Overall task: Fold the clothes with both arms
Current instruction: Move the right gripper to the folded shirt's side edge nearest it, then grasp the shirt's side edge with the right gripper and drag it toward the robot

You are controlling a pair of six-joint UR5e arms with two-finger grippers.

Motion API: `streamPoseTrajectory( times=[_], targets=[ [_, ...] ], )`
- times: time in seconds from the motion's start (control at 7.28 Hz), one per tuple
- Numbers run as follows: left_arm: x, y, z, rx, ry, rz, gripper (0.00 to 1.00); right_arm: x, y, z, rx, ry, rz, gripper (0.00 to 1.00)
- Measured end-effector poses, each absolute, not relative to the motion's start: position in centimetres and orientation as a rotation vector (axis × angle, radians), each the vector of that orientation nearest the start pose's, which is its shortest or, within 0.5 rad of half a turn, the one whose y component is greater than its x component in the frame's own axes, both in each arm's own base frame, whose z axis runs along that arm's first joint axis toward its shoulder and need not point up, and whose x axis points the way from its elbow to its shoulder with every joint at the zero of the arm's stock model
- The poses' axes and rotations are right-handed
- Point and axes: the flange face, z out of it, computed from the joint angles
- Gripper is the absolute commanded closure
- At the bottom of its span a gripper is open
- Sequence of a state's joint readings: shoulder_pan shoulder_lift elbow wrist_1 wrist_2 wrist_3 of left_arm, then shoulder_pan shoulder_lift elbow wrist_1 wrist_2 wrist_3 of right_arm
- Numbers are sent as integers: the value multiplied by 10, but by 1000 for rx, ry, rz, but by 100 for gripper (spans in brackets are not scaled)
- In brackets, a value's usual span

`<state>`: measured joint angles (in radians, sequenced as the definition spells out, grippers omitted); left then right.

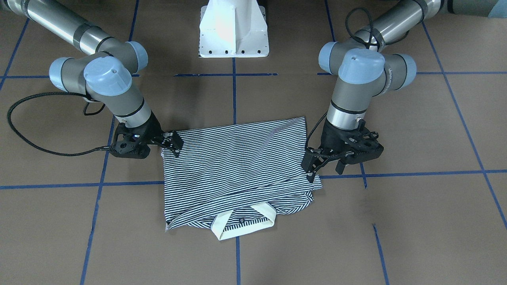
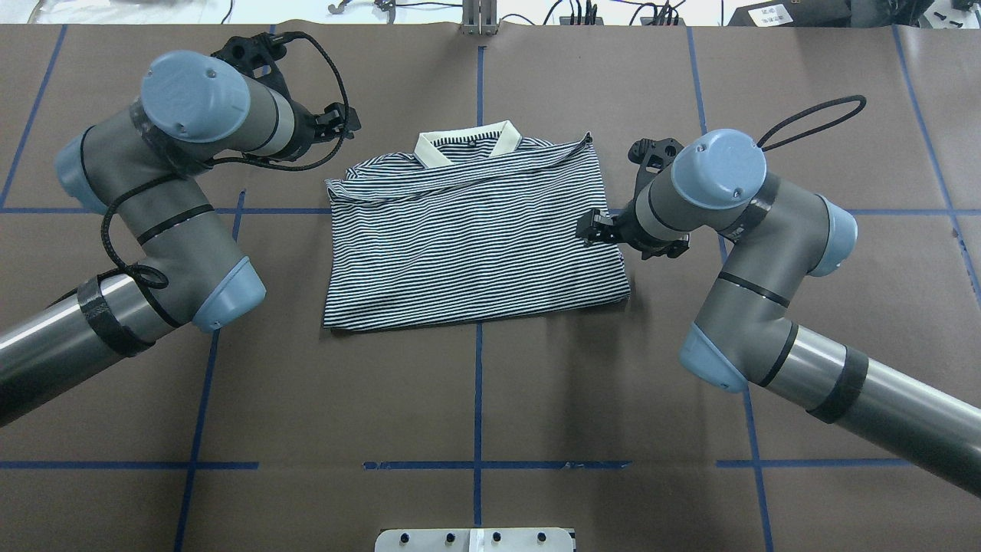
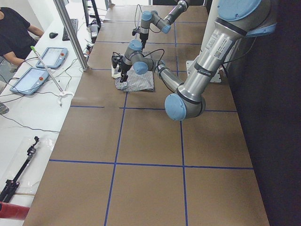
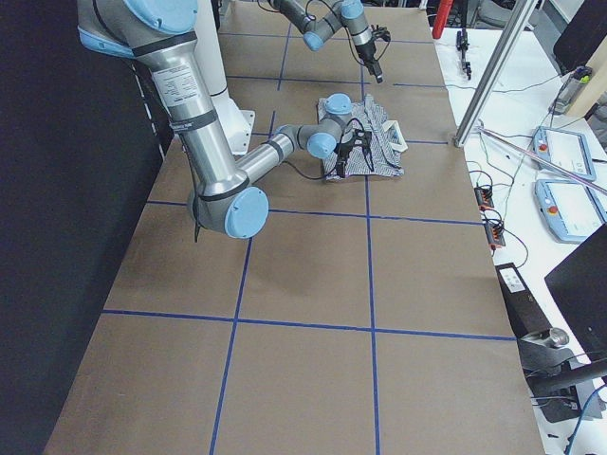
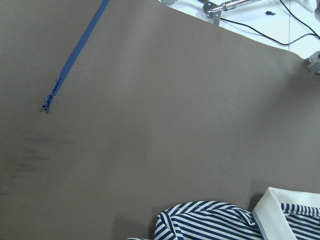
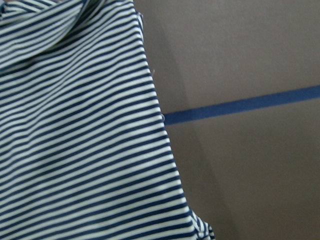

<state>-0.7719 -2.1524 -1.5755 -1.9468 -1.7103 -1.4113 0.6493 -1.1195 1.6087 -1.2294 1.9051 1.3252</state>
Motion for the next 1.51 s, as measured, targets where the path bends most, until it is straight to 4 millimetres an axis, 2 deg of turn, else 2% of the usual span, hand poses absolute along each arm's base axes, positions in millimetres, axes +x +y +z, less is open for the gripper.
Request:
streamPoseTrajectory(
  times=[0.41, 0.55, 0.69, 0.82, 0.96, 1.51],
  targets=[
    [415, -570, 272, 320, 929, -498, 0, -474, -462, 361, 49, -854, 231, 1],
    [415, -570, 272, 320, 929, -498, 0, -477, -457, 362, 41, -852, 224, 7],
    [414, -569, 271, 320, 931, -498, 0, -481, -453, 362, 35, -852, 217, 35],
    [414, -569, 270, 321, 932, -498, 0, -483, -450, 362, 31, -851, 212, 77],
    [413, -569, 269, 322, 934, -497, 0, -485, -448, 363, 29, -850, 209, 100],
    [412, -567, 266, 324, 938, -496, 0, -486, -445, 362, 26, -851, 202, 100]
  ],
)
